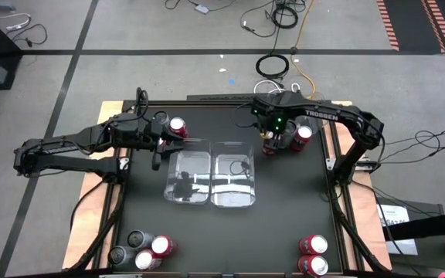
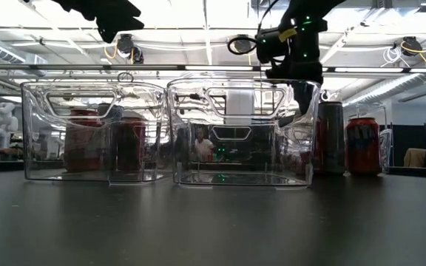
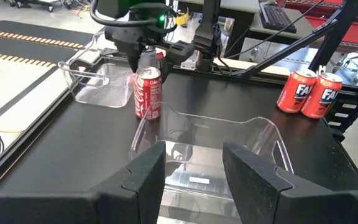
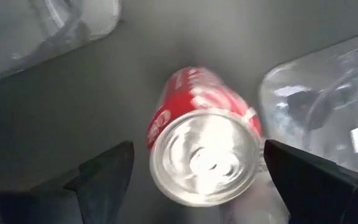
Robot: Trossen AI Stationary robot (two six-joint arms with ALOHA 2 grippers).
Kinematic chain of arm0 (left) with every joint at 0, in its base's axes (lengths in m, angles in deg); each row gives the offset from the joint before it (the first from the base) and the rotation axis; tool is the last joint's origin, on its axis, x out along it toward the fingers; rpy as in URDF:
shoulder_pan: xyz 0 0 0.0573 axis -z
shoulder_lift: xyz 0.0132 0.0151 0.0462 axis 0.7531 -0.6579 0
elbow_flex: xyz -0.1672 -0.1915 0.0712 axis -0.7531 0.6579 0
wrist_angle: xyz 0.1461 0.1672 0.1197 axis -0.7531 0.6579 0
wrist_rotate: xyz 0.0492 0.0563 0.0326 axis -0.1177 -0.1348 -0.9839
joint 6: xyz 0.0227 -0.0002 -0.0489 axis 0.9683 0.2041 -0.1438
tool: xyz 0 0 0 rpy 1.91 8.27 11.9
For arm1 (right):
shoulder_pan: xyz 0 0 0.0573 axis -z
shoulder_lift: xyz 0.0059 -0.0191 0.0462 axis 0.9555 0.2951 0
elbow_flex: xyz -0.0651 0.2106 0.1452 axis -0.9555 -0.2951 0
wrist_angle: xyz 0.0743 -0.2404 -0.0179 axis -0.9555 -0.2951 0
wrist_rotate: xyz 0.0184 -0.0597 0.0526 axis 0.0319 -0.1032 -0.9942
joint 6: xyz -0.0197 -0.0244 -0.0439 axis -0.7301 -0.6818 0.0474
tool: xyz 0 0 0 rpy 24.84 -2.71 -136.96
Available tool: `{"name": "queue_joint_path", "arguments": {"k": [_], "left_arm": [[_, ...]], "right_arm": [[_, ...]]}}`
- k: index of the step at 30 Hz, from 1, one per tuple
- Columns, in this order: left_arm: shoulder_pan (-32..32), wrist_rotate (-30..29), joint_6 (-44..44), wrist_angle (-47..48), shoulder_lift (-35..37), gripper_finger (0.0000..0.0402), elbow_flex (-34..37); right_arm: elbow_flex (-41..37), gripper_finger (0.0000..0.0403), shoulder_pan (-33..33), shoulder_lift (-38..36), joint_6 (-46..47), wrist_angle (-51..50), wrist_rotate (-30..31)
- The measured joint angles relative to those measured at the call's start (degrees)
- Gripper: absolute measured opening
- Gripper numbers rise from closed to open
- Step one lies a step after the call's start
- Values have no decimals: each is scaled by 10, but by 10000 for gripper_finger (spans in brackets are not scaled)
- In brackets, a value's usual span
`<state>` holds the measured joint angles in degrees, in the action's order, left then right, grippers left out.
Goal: Sort soda cans
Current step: Put the red-white soda can into the bottom right transparent bin
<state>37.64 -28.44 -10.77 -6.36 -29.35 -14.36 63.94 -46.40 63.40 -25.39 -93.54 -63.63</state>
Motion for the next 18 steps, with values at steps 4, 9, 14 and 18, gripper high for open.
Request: {"name": "queue_joint_path", "arguments": {"k": [4,9,14,18], "left_arm": [[0,0,0,0,0,169,0],[0,0,0,0,0,169,0],[0,0,0,0,0,170,0],[0,0,0,0,0,170,0]], "right_arm": [[-24,352,-2,0,-5,-3,-16],[-40,352,-8,0,-4,12,22],[-40,352,-7,0,-4,28,23],[-40,348,-7,0,-4,36,23]]}}
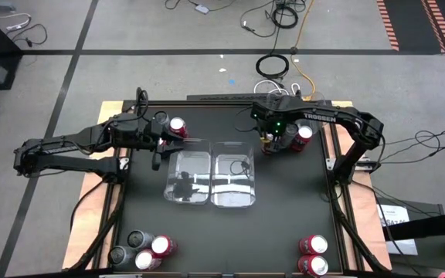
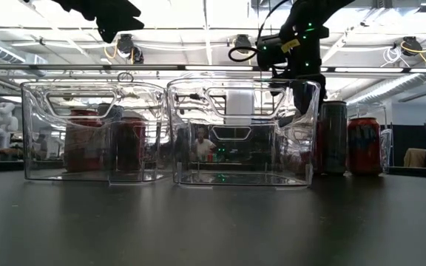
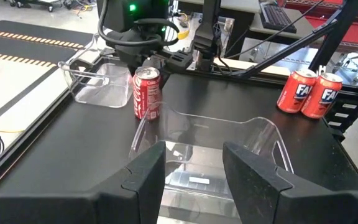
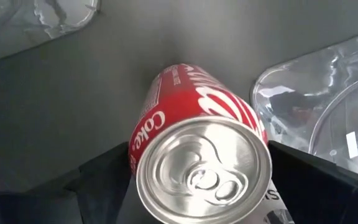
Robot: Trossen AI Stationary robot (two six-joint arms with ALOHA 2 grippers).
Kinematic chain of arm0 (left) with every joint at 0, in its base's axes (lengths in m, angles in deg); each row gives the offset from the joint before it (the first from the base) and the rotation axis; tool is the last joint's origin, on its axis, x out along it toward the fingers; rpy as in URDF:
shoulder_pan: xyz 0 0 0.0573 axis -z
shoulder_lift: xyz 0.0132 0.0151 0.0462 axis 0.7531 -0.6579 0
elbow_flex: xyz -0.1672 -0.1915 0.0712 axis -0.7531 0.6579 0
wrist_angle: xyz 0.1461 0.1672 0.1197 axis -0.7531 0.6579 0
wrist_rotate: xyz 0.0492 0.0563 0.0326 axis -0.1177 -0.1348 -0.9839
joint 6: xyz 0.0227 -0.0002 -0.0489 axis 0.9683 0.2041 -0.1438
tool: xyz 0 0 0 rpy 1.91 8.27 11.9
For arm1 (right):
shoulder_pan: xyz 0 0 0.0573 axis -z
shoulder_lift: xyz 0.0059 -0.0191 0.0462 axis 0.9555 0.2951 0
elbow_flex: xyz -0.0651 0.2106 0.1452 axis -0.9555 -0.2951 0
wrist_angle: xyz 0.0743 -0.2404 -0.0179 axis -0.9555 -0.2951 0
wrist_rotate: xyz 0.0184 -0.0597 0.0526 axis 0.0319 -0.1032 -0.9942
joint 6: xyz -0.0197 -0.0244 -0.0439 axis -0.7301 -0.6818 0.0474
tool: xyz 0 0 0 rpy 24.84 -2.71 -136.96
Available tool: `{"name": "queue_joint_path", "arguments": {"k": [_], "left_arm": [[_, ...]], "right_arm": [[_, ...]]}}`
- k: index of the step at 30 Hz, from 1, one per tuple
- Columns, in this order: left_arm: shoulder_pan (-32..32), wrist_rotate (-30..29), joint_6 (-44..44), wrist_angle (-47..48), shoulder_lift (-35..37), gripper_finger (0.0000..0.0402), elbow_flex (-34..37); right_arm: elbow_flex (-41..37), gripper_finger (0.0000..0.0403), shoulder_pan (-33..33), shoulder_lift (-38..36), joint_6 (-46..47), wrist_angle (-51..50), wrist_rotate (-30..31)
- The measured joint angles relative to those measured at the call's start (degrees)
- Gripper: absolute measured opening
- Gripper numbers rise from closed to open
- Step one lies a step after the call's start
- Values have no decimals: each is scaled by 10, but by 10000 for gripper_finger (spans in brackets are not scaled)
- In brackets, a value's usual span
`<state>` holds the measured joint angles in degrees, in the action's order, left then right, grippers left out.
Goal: Sort soda cans
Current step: Put the red-white soda can into the bottom right transparent bin
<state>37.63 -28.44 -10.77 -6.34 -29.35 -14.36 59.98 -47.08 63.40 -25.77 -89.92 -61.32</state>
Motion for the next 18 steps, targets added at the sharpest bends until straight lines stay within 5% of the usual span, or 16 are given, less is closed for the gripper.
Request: {"name": "queue_joint_path", "arguments": {"k": [8,18], "left_arm": [[0,0,0,0,0,170,0],[0,0,0,0,0,170,0]], "right_arm": [[0,280,0,0,-2,-2,0],[0,283,0,0,-2,-8,-7]]}}
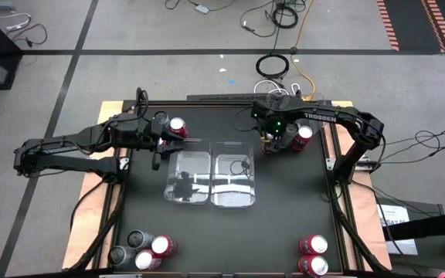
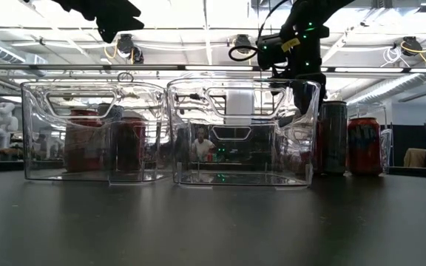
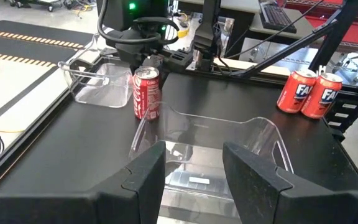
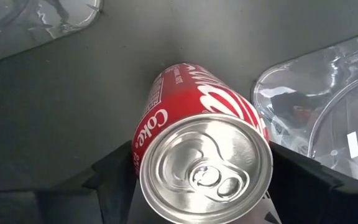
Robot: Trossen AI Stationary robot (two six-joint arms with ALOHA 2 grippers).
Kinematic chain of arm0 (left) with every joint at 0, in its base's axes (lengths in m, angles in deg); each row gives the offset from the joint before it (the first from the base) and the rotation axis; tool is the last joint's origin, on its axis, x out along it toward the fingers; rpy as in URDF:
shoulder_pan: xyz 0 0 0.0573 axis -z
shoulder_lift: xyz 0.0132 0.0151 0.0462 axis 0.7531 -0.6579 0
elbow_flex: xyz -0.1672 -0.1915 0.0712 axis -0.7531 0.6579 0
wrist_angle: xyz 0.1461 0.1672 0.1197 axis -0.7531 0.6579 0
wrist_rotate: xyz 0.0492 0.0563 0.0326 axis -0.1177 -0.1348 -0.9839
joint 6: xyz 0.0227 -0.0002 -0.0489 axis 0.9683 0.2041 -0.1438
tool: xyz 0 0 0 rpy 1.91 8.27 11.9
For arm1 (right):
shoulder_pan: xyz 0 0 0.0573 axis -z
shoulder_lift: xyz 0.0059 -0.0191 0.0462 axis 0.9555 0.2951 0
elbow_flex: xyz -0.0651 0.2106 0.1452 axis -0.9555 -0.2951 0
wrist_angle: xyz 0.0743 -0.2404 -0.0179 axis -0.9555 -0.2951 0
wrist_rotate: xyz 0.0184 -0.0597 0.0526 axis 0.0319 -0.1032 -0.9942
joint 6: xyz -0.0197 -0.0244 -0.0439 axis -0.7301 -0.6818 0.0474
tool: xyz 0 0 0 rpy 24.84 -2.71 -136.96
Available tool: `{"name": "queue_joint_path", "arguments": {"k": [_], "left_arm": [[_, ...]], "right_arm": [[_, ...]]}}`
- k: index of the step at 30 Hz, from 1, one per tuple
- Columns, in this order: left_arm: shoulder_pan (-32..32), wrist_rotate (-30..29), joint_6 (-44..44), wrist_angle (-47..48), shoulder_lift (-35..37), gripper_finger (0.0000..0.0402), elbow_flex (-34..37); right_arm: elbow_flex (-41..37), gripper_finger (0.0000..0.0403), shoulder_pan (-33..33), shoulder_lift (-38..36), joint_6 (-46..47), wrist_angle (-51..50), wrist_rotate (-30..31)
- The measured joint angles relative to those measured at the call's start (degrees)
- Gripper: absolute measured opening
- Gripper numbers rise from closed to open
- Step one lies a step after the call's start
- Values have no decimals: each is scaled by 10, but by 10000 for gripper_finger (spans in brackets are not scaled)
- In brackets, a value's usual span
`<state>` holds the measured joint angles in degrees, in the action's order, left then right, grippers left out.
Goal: Sort soda cans
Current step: Put the red-white soda can into the bottom right transparent bin
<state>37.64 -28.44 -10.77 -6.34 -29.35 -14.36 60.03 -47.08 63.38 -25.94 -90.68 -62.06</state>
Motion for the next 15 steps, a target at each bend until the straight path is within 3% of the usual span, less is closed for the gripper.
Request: {"name": "queue_joint_path", "arguments": {"k": [15], "left_arm": [[0,0,0,0,0,169,0]], "right_arm": [[34,288,-20,-35,4,1,-7]]}}
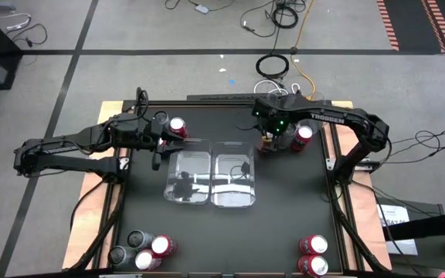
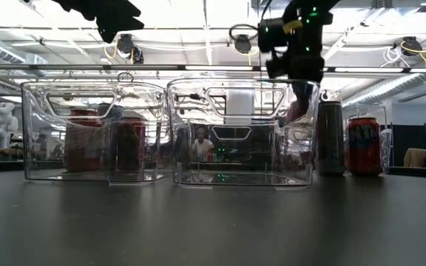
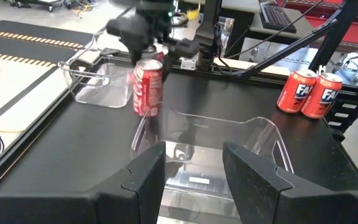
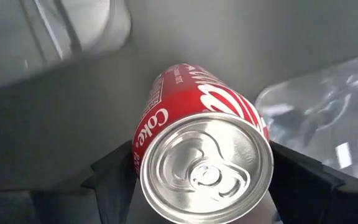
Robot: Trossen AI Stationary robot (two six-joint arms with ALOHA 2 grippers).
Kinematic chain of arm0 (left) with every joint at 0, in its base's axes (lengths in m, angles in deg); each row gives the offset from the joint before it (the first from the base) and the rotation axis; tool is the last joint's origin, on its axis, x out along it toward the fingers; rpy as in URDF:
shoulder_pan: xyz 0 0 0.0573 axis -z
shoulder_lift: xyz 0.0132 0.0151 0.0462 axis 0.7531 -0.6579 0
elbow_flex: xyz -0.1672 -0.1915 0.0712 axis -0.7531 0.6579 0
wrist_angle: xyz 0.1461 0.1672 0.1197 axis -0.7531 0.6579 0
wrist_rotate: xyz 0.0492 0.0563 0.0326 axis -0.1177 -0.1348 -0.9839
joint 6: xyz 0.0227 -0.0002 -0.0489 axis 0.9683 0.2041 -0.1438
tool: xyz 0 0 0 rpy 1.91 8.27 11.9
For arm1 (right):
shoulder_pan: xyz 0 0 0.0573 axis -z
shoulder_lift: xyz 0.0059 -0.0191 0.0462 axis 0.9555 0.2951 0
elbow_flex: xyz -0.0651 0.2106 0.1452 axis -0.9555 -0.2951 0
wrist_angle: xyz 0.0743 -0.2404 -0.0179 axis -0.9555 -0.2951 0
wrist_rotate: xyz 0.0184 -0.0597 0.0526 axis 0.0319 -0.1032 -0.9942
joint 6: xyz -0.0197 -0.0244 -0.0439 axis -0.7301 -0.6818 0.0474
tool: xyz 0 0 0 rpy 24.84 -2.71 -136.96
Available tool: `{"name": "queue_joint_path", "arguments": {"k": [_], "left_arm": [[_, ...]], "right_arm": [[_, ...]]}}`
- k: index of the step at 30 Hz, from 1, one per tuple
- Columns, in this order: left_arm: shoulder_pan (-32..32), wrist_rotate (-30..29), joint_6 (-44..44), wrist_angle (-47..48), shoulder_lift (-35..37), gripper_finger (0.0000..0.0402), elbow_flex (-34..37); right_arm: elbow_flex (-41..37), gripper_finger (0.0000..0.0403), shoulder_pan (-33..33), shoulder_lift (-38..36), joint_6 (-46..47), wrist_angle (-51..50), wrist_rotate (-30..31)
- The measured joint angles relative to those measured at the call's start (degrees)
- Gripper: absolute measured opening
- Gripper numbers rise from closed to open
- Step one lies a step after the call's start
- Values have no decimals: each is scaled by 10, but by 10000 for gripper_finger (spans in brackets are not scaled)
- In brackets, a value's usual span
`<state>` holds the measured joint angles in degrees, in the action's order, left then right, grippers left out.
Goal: Sort soda cans
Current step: Put the red-white soda can into the bottom right transparent bin
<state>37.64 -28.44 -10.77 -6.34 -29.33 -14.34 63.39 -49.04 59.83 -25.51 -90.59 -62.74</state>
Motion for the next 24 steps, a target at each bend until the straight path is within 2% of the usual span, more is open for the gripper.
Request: {"name": "queue_joint_path", "arguments": {"k": [16,24], "left_arm": [[0,0,-2,0,0,170,0],[0,0,-1,0,0,170,0]], "right_arm": [[192,288,-13,-1,7,-3,21],[222,288,-81,-1,22,-23,14]]}}
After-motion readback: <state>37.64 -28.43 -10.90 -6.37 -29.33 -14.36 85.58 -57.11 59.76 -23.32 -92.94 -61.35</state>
